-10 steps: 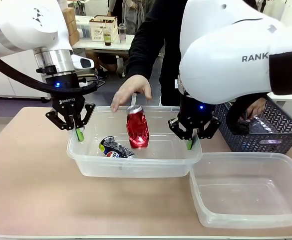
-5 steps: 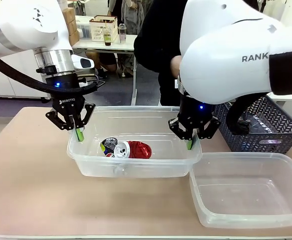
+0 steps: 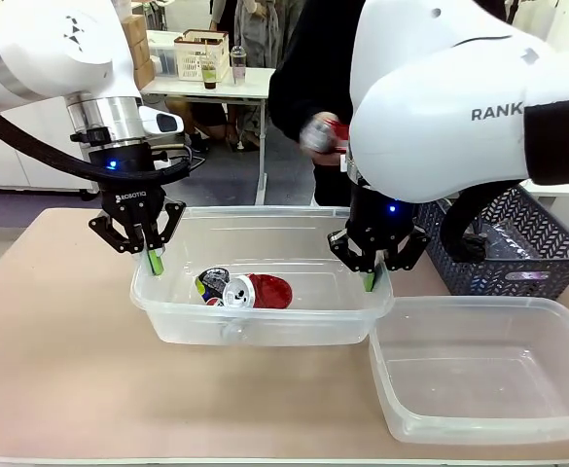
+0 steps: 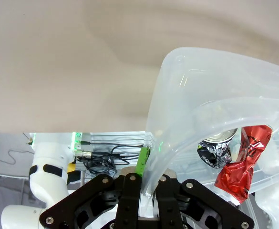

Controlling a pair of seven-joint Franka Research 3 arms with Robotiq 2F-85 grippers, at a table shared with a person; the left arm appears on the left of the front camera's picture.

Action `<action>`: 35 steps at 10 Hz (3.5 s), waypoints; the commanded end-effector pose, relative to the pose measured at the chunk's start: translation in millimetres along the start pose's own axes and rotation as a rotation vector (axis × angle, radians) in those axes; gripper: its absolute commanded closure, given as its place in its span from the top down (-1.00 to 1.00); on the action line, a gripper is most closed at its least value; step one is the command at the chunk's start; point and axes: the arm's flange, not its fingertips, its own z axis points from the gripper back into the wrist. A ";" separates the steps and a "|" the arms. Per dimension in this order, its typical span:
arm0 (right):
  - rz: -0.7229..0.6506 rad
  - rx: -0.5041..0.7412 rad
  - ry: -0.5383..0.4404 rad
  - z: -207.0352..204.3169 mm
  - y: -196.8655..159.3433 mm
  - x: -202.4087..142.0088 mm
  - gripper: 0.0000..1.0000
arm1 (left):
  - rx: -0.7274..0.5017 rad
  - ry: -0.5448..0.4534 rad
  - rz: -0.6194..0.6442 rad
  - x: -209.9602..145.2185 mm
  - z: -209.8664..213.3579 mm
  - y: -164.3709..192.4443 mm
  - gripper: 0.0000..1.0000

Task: Sort the waste into each basket.
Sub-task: Offer the picked Organizing box to the human, then release the Organizing box you were holding.

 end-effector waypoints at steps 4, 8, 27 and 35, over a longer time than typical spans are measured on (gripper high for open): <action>0.007 0.000 0.004 1.5 1.7 -1.8 -0.89 | -0.022 -0.014 0.018 -3.9 3.5 -1.4 -0.91; 0.007 0.000 0.004 1.5 1.7 -1.8 -0.89 | -0.022 -0.014 0.018 -3.9 3.5 -1.4 -0.91; 0.043 -0.052 0.080 -17.9 -18.0 182.5 -0.89 | 0.005 -0.094 -0.046 157.6 55.6 -47.5 -0.91; 0.043 -0.052 0.080 -17.9 -18.0 182.5 -0.89 | 0.005 -0.094 -0.046 157.6 55.6 -47.5 -0.91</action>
